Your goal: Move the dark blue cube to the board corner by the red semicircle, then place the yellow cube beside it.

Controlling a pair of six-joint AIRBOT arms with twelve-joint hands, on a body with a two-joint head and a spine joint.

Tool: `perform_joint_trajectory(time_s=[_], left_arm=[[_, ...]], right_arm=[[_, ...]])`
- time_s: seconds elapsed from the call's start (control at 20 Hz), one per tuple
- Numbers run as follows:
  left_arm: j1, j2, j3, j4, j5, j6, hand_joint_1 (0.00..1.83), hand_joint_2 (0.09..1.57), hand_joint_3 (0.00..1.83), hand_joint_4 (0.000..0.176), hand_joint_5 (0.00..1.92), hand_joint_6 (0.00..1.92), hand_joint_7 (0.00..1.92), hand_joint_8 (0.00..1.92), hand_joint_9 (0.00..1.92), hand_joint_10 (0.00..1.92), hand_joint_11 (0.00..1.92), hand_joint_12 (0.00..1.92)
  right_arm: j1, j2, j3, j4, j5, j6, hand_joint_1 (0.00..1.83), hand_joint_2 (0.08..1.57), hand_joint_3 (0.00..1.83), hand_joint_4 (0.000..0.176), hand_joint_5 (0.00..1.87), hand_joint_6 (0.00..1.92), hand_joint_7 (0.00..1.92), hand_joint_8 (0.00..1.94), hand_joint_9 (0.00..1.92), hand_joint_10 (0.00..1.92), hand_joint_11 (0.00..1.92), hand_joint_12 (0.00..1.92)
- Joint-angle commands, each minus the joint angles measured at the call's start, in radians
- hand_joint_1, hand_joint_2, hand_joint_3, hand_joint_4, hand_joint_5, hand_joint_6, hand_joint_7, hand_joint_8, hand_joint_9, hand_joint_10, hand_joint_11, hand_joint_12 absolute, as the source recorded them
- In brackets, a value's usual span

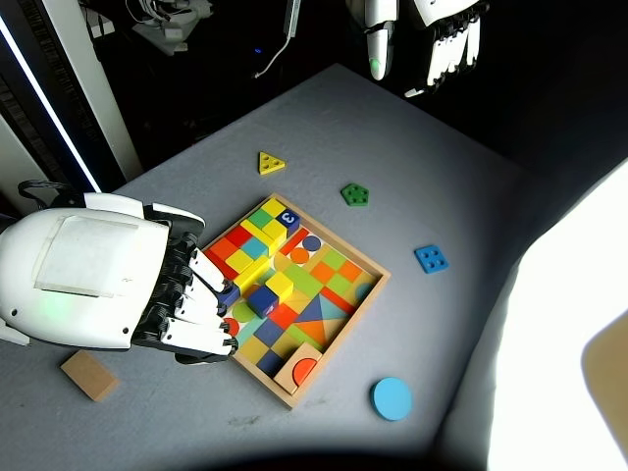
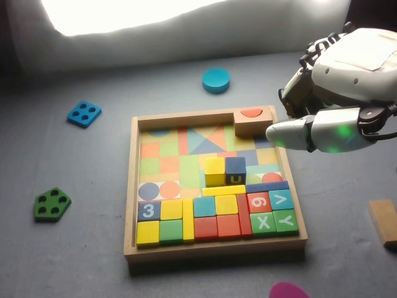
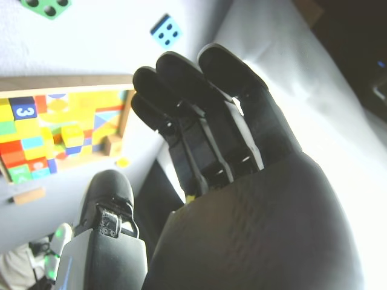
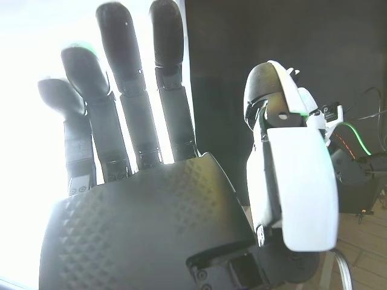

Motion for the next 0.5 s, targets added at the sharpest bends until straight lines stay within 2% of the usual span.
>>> perform_joint_trajectory(time_s=[0.0, 0.05, 0.1, 0.45], left_arm=[[-0.013, 0.002, 0.001, 0.028, -0.086, 0.004, 0.00, 1.12, 0.15, 0.019, 0.07, 0.06, 0.08, 0.05, 0.07, 0.08, 0.00, 0.53], [-0.013, 0.002, 0.001, 0.028, -0.086, 0.004, 0.00, 1.18, 0.03, 0.013, 0.09, 0.01, 0.09, 0.01, 0.09, 0.02, 0.00, 0.52], [-0.013, 0.002, 0.001, 0.028, -0.085, 0.004, 0.00, 1.19, 0.02, 0.014, 0.09, 0.00, 0.09, 0.00, 0.09, 0.01, 0.00, 0.53], [-0.013, 0.002, 0.003, 0.029, -0.085, 0.004, 0.00, 1.20, 0.00, 0.014, 0.10, 0.01, 0.11, 0.01, 0.13, 0.01, 0.00, 0.60]], right_arm=[[0.011, 0.006, 0.001, -0.003, 0.126, -0.001, 0.01, 0.97, 0.30, 0.000, 0.14, 0.25, 0.18, 0.07, 0.10, 0.19, 0.00, 0.71], [0.011, 0.006, 0.001, -0.003, 0.126, -0.001, 0.01, 1.07, 0.09, 0.000, 0.19, 0.09, 0.20, 0.00, 0.14, 0.09, 0.00, 0.68], [0.011, 0.006, 0.001, -0.003, 0.127, -0.001, 0.00, 1.10, 0.03, 0.000, 0.22, 0.04, 0.20, 0.00, 0.15, 0.06, 0.00, 0.68], [-0.014, -0.022, 0.014, -0.002, 0.130, -0.004, 0.00, 1.11, 0.01, 0.000, 0.22, 0.01, 0.19, 0.00, 0.15, 0.03, 0.00, 0.71]])
